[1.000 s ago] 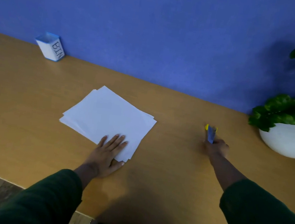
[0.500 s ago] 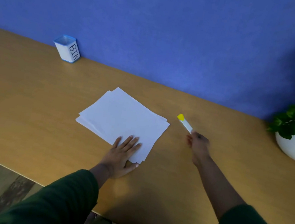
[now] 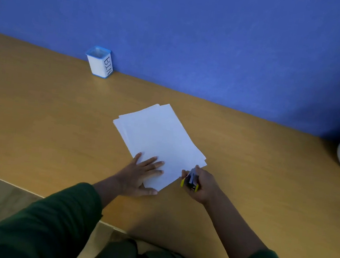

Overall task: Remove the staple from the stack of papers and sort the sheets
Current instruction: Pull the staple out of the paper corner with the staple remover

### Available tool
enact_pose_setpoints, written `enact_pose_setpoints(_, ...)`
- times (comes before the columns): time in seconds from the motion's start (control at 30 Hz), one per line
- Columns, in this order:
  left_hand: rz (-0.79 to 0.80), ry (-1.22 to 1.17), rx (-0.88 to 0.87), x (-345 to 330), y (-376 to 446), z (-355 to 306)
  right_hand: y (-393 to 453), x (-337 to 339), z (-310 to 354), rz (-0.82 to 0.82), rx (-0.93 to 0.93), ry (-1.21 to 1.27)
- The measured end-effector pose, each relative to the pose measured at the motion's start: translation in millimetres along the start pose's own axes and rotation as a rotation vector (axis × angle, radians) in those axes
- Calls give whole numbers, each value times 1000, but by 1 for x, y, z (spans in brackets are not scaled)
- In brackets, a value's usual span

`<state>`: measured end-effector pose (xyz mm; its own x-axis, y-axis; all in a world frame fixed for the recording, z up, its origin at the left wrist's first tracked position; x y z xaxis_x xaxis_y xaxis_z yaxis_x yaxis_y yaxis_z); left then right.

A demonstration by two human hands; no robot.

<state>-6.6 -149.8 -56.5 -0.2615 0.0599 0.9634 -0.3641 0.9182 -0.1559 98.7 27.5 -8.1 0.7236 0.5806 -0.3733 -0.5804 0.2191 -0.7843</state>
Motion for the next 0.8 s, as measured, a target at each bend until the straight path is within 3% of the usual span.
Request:
enact_pose_setpoints(0.07, -22, -35, -14, 5, -5, 11, -1, -11, -13, -10, -3, -107)
enact_pose_setpoints(0.13, -60, -93, -9, 8, -11, 20, 0, -18, -22, -45, 57, -381)
enact_pose_setpoints(0.27, -124, -173, 61, 15, -6, 20, 3, -27, -33, -140, 366, -967)
enact_pose_setpoints(0.37, -63, -160, 106, 13, 9, 8, 4, -23, -39, -265, 581, -1268)
enact_pose_setpoints(0.53, 215, -109, 204, -6, 19, 8, 0, -16, -42, -292, 750, -1389)
enact_pose_setpoints(0.8, 319, -61, 101, -17, 27, 13, -7, -1, -54, -297, 795, -1372)
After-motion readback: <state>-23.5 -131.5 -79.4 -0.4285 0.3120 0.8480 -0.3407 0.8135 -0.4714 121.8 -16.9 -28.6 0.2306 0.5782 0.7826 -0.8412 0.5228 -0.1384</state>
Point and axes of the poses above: each hand's wrist, its own y-axis towards the middle knuckle, its own x-axis out of the back of the hand, z = x × y, the point moved 3 cm from there along y, towards the middle knuckle, and after that the axes turned 2 degrees about -y, right-handed, at the moved point
